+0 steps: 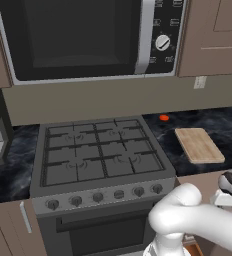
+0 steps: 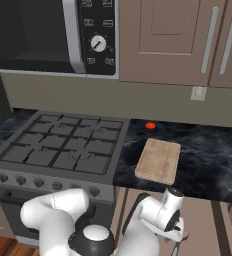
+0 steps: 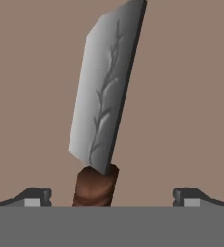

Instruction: Open the drawer on the right and place the cutting tools on the cutting board.

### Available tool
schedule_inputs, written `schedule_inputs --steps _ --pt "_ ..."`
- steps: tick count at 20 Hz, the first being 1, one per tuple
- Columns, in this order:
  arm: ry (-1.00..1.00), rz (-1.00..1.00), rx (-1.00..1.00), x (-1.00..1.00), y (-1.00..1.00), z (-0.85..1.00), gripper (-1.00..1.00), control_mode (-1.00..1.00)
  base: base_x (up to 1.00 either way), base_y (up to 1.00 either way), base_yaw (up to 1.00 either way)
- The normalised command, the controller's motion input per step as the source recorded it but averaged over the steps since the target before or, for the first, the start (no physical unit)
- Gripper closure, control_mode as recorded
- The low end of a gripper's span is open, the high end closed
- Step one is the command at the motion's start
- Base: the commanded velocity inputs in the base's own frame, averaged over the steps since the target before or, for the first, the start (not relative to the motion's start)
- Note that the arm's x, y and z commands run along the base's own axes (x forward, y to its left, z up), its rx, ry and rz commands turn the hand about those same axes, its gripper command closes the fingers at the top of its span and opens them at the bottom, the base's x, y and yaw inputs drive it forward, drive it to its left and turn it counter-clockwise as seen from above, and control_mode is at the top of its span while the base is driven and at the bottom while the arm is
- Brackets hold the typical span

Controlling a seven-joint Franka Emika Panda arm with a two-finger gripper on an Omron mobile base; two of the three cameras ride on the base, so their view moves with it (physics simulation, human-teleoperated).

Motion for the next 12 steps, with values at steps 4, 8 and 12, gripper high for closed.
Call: schedule_inputs --steps 4,8,12 --pt "0.0 0.0 0.0 0.09 0.1 -0.31 -1.0 -1.0 0.0 0.0 0.0" --pt "0.0 0.0 0.0 0.0 0.03 -0.47 -1.0 -1.0 0.0 0.0 0.0" --pt "0.0 0.0 0.0 0.0 0.0 -0.36 -1.0 -1.0 0.0 0.0 0.0"
